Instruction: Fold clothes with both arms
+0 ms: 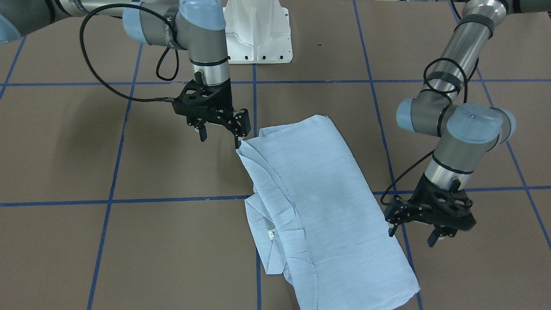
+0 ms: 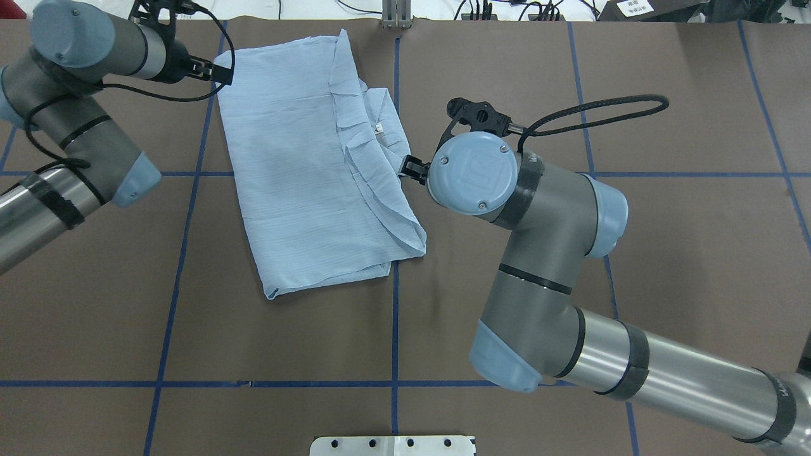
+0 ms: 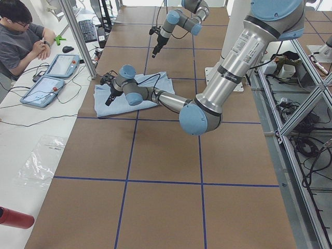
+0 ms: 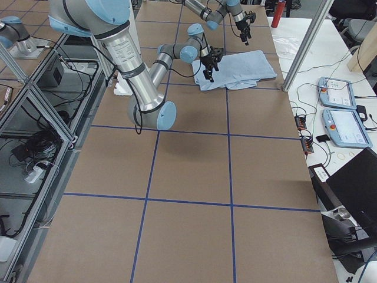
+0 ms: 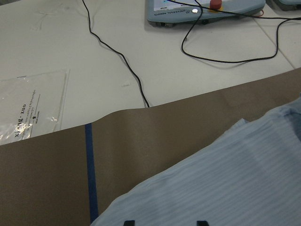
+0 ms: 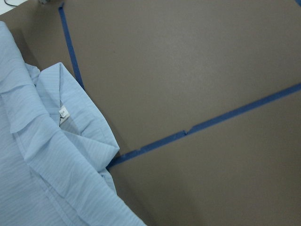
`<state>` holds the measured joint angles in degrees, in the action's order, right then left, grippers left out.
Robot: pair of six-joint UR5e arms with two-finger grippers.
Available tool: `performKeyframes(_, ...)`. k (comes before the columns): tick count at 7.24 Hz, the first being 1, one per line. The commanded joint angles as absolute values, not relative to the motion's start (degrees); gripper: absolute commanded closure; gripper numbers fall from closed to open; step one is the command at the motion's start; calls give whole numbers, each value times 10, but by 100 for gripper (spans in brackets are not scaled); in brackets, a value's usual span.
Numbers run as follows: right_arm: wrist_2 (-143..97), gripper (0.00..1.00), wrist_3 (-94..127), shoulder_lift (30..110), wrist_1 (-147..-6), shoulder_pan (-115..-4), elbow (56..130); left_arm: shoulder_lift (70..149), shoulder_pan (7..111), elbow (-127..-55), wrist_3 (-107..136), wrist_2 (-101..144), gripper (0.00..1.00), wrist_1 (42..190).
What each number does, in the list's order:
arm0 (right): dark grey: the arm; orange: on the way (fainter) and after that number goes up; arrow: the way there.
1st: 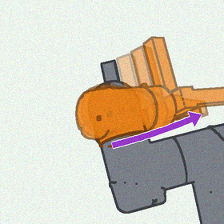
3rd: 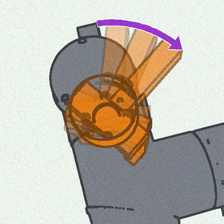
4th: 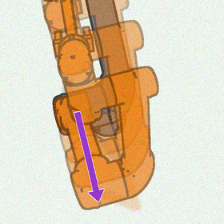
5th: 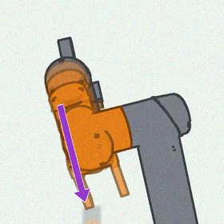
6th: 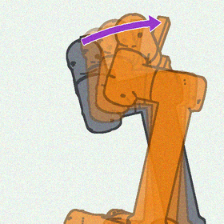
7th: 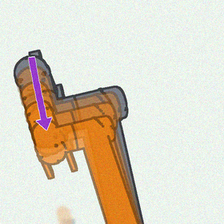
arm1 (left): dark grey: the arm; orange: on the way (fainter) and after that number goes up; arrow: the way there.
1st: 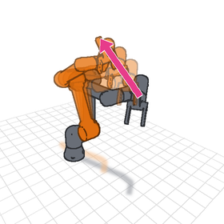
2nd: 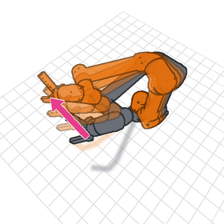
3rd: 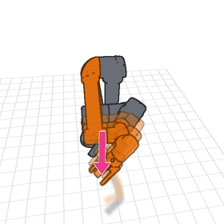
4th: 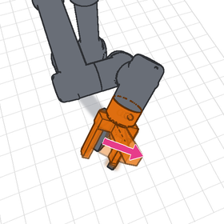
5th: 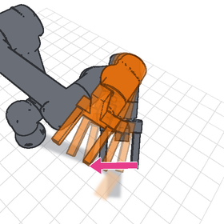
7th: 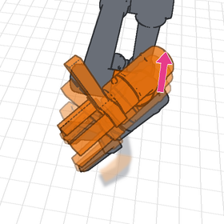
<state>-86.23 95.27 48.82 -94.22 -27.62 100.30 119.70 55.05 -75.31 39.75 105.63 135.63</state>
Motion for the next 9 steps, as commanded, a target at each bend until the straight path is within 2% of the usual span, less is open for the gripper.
performKeyframes(1, -857, 6, 1101, 441, -979, -228, 961, 1098, 551, -871, 413, 1076, 0, 1347)
performKeyframes(2, -860, 15, 1180, 409, -977, -216, 928, 1070, 550, -903, 429, 1082, 0, 1348)
performKeyframes(4, -860, 34, 1250, 386, -932, -202, 865, 1056, 547, -916, 431, 1082, 0, 1348)
performKeyframes(6, -860, 37, 1273, 383, -919, -198, 825, 1056, 547, -916, 431, 1081, 0, 1348)
performKeyframes(9, -860, 37, 1275, 385, -920, -187, 815, 1056, 547, -915, 432, 1080, 0, 1348)
